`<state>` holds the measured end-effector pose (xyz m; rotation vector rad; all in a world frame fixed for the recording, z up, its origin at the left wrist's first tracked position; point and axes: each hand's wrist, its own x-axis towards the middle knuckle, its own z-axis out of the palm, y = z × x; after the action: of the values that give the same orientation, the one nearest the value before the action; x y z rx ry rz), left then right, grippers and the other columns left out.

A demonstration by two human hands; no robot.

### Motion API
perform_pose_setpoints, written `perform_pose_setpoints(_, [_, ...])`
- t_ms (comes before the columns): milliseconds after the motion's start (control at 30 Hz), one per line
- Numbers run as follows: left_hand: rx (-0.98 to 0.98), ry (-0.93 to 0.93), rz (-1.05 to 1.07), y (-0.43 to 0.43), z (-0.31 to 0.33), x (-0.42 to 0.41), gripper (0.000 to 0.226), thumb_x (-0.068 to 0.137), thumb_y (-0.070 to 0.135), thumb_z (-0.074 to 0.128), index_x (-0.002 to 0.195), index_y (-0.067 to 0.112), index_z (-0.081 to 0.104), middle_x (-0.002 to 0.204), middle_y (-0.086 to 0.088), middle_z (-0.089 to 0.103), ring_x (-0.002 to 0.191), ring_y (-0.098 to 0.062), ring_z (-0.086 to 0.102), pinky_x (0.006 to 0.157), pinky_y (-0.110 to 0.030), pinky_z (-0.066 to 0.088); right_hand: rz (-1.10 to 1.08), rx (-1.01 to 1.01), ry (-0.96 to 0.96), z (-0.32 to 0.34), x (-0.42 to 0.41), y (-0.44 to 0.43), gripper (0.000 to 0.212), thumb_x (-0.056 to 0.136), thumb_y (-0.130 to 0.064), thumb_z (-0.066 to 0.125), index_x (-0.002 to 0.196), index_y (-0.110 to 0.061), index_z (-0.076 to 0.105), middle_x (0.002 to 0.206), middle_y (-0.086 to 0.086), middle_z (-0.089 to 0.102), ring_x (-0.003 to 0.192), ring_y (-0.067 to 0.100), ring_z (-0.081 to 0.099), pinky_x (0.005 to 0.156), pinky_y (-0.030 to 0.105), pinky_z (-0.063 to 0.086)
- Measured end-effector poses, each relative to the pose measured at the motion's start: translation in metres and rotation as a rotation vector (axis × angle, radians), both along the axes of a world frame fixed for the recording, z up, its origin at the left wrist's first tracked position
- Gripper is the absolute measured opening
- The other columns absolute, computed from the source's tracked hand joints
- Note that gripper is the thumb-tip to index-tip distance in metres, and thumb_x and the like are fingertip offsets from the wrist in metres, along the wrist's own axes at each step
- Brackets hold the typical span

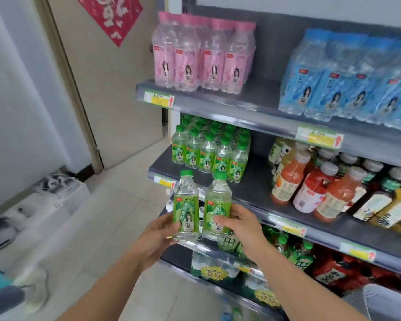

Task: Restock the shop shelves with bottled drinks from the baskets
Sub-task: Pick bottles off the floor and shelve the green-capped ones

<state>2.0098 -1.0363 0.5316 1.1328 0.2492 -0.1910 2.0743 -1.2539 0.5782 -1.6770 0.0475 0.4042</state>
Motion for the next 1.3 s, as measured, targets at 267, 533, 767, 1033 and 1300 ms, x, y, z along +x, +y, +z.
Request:
perform_pose_setpoints(267, [0.133, -0.096, 0.029, 0.084, 0.035, 0.043, 0.092, 0.05, 0.037, 0.091, 0.128, 0.005, 0.054, 0.115, -0.01, 0.07, 0.101, -0.023, 0.067, 0.082, -0.031, 0.05, -0.019, -0.028, -0.106, 0.033, 0.06, 0.081, 0.049, 0.07, -0.016, 0.084, 0.115, -0.013, 0.065, 0.106, -0.004, 0.071, 0.095, 0.011, 0.067, 0.078, 0.02, 0.052])
perform_pose_setpoints(533, [0.15, -0.078, 0.079, 0.127, 0.029, 0.08, 0.106, 0.036, 0.046, 0.095, 0.126, 0.008, 0.055, 0.116, -0.011, 0.069, 0.106, -0.028, 0.066, 0.091, -0.039, 0.048, -0.028, -0.051, -0.123, 0.02, 0.126, 0.138, 0.047, 0.069, -0.006, 0.083, 0.113, -0.012, 0.065, 0.107, 0.001, 0.071, 0.094, 0.013, 0.067, 0.089, 0.031, 0.052])
perform_pose_setpoints(767, [0.129, -0.065, 0.103, 0.155, 0.018, 0.108, 0.107, 0.04, 0.043, 0.095, 0.131, 0.006, 0.052, 0.119, -0.013, 0.067, 0.109, -0.031, 0.064, 0.093, -0.041, 0.048, -0.004, -0.101, -0.116, 0.002, 0.177, 0.175, 0.043, 0.072, -0.001, 0.08, 0.11, -0.011, 0.062, 0.094, -0.007, 0.066, 0.081, 0.001, 0.06, 0.069, 0.014, 0.044])
perform_pose_setpoints(1033, [0.095, -0.046, 0.086, 0.181, 0.013, 0.137, 0.092, 0.047, 0.035, 0.093, 0.127, 0.006, 0.055, 0.119, -0.014, 0.067, 0.106, -0.029, 0.066, 0.09, -0.036, 0.051, -0.029, -0.168, -0.089, -0.026, 0.204, 0.209, 0.042, 0.071, 0.0, 0.08, 0.106, -0.014, 0.061, 0.1, 0.0, 0.067, 0.091, 0.016, 0.063, 0.077, 0.023, 0.046])
perform_pose_setpoints(1300, [0.093, -0.006, 0.01, 0.202, 0.01, 0.151, 0.068, 0.063, 0.023, 0.084, 0.124, 0.007, 0.056, 0.117, -0.014, 0.068, 0.105, -0.028, 0.066, 0.084, -0.03, 0.055, -0.093, -0.196, -0.071, -0.041, 0.209, 0.219, 0.045, 0.073, 0.003, 0.078, 0.112, -0.013, 0.061, 0.102, -0.004, 0.061, 0.1, 0.013, 0.057, 0.091, 0.025, 0.042])
